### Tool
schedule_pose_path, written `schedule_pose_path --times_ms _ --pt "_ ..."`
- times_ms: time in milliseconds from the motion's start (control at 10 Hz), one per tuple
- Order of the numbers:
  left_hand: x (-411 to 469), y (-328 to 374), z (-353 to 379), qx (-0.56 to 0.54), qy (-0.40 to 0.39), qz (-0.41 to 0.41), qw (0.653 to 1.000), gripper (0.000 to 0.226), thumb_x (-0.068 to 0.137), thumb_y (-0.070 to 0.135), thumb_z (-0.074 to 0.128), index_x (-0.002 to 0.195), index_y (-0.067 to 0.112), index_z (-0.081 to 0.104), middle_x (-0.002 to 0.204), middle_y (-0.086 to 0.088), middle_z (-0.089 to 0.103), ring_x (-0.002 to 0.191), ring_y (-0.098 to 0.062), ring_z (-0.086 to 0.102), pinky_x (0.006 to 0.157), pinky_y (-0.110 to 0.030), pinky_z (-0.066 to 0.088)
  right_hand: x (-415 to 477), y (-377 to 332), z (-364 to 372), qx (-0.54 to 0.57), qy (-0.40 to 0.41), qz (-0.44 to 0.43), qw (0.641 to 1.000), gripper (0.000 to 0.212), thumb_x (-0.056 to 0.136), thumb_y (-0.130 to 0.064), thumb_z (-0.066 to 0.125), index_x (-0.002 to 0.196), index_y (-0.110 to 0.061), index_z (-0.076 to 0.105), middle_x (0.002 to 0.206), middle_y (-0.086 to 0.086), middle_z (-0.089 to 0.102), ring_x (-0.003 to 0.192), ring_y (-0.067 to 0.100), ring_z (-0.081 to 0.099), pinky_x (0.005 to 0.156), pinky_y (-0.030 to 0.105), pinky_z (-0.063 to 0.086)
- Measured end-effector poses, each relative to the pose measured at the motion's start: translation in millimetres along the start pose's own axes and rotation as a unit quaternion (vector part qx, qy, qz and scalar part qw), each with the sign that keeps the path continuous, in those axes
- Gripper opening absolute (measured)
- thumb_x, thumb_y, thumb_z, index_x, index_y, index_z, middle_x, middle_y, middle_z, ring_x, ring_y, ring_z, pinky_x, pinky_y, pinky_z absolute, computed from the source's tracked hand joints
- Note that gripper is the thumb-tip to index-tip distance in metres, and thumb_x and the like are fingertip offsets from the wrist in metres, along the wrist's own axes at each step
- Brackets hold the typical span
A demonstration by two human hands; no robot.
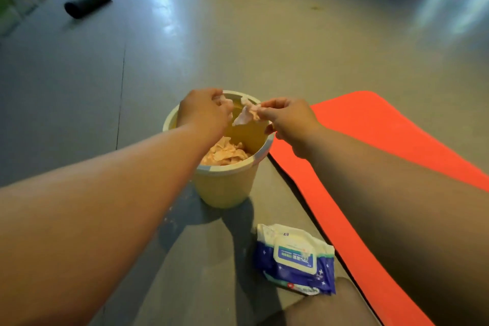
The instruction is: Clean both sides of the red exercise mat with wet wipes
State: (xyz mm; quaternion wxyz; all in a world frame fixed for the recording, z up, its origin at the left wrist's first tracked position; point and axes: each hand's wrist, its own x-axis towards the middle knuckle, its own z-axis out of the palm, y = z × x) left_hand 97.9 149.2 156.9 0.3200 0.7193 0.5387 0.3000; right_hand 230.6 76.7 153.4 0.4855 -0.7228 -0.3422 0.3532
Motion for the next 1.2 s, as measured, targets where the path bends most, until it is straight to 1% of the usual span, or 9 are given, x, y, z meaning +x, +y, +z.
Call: schedule_pose_path --times_ms 200,300,500,700,800,900,1000,1100,1200 --pt "-8.5 -18.9 -1.4 -0.009 -0.037 -0.024 0.999 0.038 0.1 0.014 0.048 0.138 0.021 0.047 0.126 0.0 0.058 0.113 -0.02 0.057 0.067 -0.011 0.038 1.9 7.1 11.8 -0.051 0.017 -0.002 0.999 0.015 0.096 -0.027 0.055 0.101 -0.019 0.067 0.091 -0.001 0.069 0.058 0.014 0.056 0.047 0.019 0.041" --pt "-18.4 -20.7 9.4 0.056 0.036 0.108 0.992 0.021 0.099 0.023 0.051 0.117 0.023 0.063 0.111 0.003 0.064 0.095 -0.01 0.057 0.07 -0.015 0.039 6.2 24.2 -0.6 -0.048 0.077 -0.016 0.996 0.019 0.093 -0.029 0.057 0.079 -0.019 0.067 0.08 -0.001 0.07 0.055 0.011 0.053 0.053 0.024 0.042" --pt "-83.0 -30.8 91.0 0.096 -0.186 0.289 0.934 0.021 0.096 0.017 0.054 0.111 0.015 0.068 0.109 -0.001 0.068 0.1 -0.018 0.06 0.087 -0.026 0.044 -4.2 127.4 -50.8 -0.153 0.113 0.118 0.975 0.026 0.087 -0.018 0.058 0.062 -0.013 0.059 0.078 0.014 0.071 0.052 0.021 0.054 0.053 0.026 0.04" --pt "-121.0 -98.5 167.6 0.275 -0.461 0.227 0.812 0.064 0.086 0.049 0.062 0.144 0.035 0.038 0.152 0.004 0.034 0.137 -0.021 0.034 0.112 -0.035 0.03 -59.3 242.1 -66.9 -0.325 -0.138 0.454 0.818 0.021 0.093 -0.015 0.051 0.102 0.003 0.057 0.085 0.019 0.059 0.062 0.021 0.056 0.059 0.028 0.05" --pt "-136.6 -121.2 175.1 0.394 -0.485 0.296 0.723 0.088 0.076 0.068 0.061 0.149 0.039 0.023 0.159 0.003 0.019 0.14 -0.023 0.027 0.115 -0.039 0.025 -75.0 265.6 -61.1 -0.353 -0.125 0.402 0.836 0.02 0.089 -0.012 0.049 0.089 0.002 0.062 0.095 0.022 0.069 0.078 0.029 0.069 0.076 0.037 0.058" --pt "-141.8 -138.0 176.6 0.438 -0.421 0.333 0.721 0.084 0.075 0.067 0.059 0.145 0.038 0.023 0.148 -0.001 0.034 0.128 -0.025 0.041 0.107 -0.041 0.033 -76.4 269.7 -55.9 -0.266 -0.053 0.339 0.901 0.008 0.083 -0.011 0.058 0.076 -0.008 0.058 0.095 0.018 0.067 0.079 0.03 0.065 0.077 0.036 0.056" --pt "-133.5 -139.8 177.1 0.449 -0.398 0.299 0.742 0.078 0.072 0.066 0.061 0.136 0.034 0.03 0.133 -0.002 0.044 0.117 -0.024 0.049 0.098 -0.04 0.038 -70.0 268.7 -52.3 -0.186 -0.046 0.299 0.935 0.014 0.084 -0.009 0.058 0.097 -0.007 0.064 0.098 0.017 0.065 0.079 0.028 0.06 0.079 0.036 0.056" --pt "-127.5 -129.5 177.8 0.45 -0.368 0.317 0.75 0.079 0.072 0.08 0.047 0.133 0.031 0.038 0.128 0.0 0.049 0.113 -0.022 0.051 0.095 -0.038 0.038 -67.3 260.9 -57.3 -0.203 -0.075 0.276 0.937 0.017 0.086 -0.01 0.056 0.102 -0.011 0.063 0.1 0.016 0.065 0.085 0.03 0.063 0.08 0.037 0.056" --pt "-128.9 -94.2 187.5 0.348 -0.327 0.275 0.834 0.065 0.08 0.071 0.034 0.125 0.026 0.051 0.12 -0.001 0.057 0.106 -0.026 0.056 0.087 -0.036 0.042 -61.1 245.2 -87.6 -0.221 -0.037 0.251 0.942 0.014 0.086 -0.011 0.056 0.097 -0.012 0.066 0.102 0.015 0.067 0.09 0.029 0.065 0.083 0.037 0.055"
